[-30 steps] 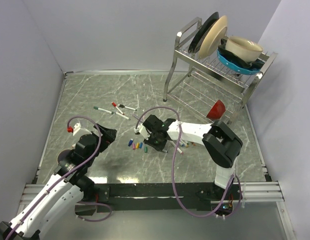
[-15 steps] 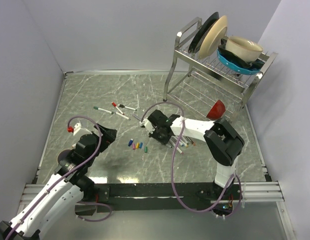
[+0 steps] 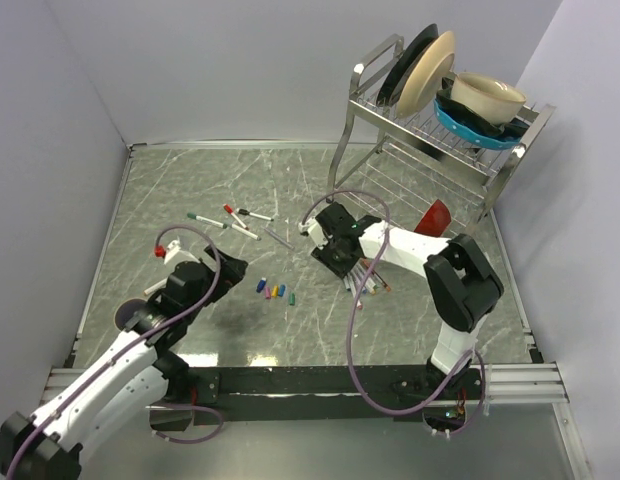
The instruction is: Open the pen caps
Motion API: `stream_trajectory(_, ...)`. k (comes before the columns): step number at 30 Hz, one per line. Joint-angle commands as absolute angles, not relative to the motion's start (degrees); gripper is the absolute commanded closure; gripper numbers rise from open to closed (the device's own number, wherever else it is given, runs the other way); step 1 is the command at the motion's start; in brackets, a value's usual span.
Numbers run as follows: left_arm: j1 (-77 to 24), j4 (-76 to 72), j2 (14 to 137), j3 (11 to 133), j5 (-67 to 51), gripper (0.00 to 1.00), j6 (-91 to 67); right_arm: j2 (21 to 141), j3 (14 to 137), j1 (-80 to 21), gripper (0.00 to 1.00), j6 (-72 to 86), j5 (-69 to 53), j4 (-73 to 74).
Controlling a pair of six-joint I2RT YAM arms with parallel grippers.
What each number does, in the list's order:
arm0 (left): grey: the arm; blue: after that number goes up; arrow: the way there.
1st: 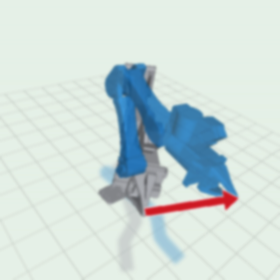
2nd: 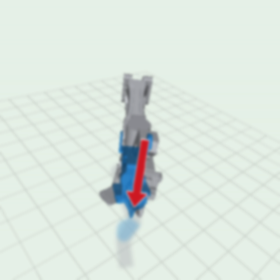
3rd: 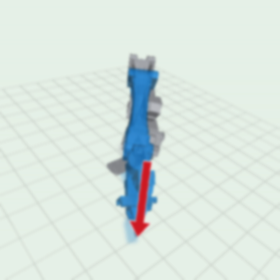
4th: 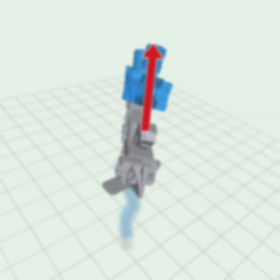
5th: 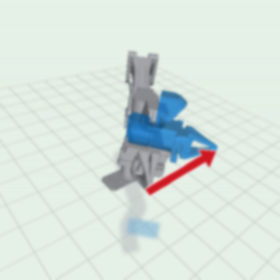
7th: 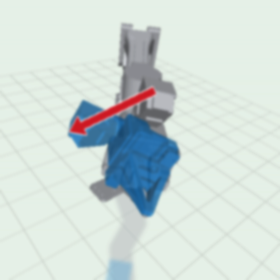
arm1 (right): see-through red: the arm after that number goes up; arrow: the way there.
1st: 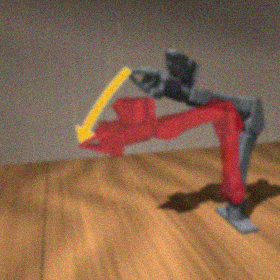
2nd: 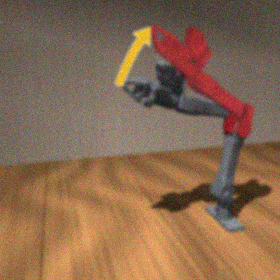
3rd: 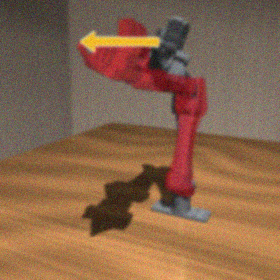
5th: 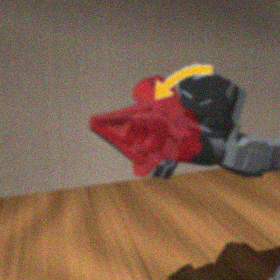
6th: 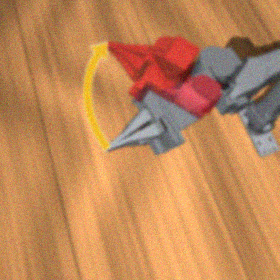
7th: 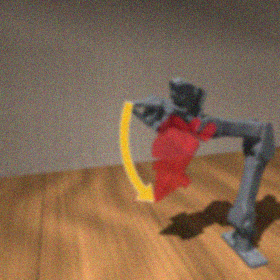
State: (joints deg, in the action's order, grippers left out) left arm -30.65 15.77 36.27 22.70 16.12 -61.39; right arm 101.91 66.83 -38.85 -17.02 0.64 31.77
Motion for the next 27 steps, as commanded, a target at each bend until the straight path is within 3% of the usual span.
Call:
stream_trajectory(1,-30.50,6.69,41.91,23.11,12.83,0.01,-59.94,97.12,68.38,-37.97,0.53,-18.81,-4.91,33.31)
stream_trajectory(6,-29.89,1.77,53.77,27.15,12.66,0.01,-59.50,93.61,68.64,-35.51,0.53,-20.74,-12.28,34.45)
stream_trajectory(10,-27.86,5.86,67.29,38.01,12.39,0.04,-59.24,90.71,68.12,-34.19,0.53,-22.15,-15.99,34.80)
stream_trajectory(18,-25.58,23.27,96.04,62.90,17.39,0.45,-56.77,87.71,67.59,-33.49,0.53,-22.76,-18.63,34.72)
stream_trajectory(21,-24.96,30.84,104.13,73.44,21.09,0.45,-56.51,87.28,67.50,-33.40,0.54,-22.76,-19.16,34.72)
stream_trajectory(27,-23.91,32.96,109.69,77.87,21.53,0.45,-56.07,87.01,67.50,-33.40,0.54,-22.94,-19.34,34.98)
